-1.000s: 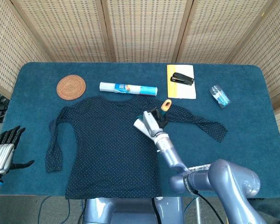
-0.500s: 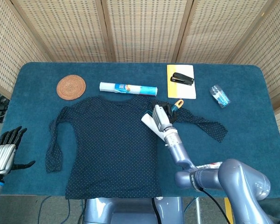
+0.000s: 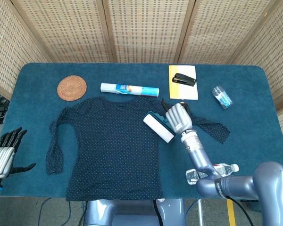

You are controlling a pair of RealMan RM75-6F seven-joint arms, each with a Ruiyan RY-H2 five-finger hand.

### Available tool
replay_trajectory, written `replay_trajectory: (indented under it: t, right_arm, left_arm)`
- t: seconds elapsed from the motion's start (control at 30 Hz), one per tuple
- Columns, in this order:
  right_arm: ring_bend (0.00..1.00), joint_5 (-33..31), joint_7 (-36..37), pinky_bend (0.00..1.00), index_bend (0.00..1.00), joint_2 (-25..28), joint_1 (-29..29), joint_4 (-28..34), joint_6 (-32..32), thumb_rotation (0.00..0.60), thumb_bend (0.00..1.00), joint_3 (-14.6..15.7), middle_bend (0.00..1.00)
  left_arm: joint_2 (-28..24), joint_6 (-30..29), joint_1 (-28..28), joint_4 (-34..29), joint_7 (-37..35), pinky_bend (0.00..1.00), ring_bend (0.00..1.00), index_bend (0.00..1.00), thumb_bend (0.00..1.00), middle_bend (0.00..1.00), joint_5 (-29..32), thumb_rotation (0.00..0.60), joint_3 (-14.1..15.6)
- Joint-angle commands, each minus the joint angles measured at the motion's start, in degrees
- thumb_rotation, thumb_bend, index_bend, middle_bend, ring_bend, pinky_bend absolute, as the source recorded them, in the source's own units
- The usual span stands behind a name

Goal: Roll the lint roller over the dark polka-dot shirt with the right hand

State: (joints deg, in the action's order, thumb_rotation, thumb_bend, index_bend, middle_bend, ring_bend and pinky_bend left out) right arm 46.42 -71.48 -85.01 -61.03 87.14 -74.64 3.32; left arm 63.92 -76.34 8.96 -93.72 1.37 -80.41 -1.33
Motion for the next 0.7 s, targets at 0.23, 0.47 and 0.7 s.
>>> replay_trajectory:
  t: [0.23, 0.47, 0.7]
  right_arm:
    - [0.01, 16.3, 35.6, 0.02, 0.00, 13.8, 19.6, 7.7, -10.4, 0.600, 0.00, 3.3, 0.01]
    - [0.00, 24.8, 51.0, 0.00, 0.00, 15.6, 31.0, 8.5, -16.2, 0.600, 0.00, 7.7, 0.00]
    - [0.00, 30.4, 55.3, 0.00, 0.00, 13.6, 37.3, 4.5, -19.4, 0.600, 0.00, 7.3, 0.00]
  left_arm:
    - [0.4, -4.2, -2.2, 0.3, -1.3, 0.00, 0.00, 0.00, 0.00, 0.00, -2.9, 0.600, 1.1]
    - [1.2, -9.8, -5.1, 2.5, -3.7, 0.00, 0.00, 0.00, 0.00, 0.00, -7.2, 0.600, 2.6]
    - [1.5, -11.3, -5.9, 3.4, -4.5, 0.00, 0.00, 0.00, 0.00, 0.00, -9.0, 0.600, 3.2]
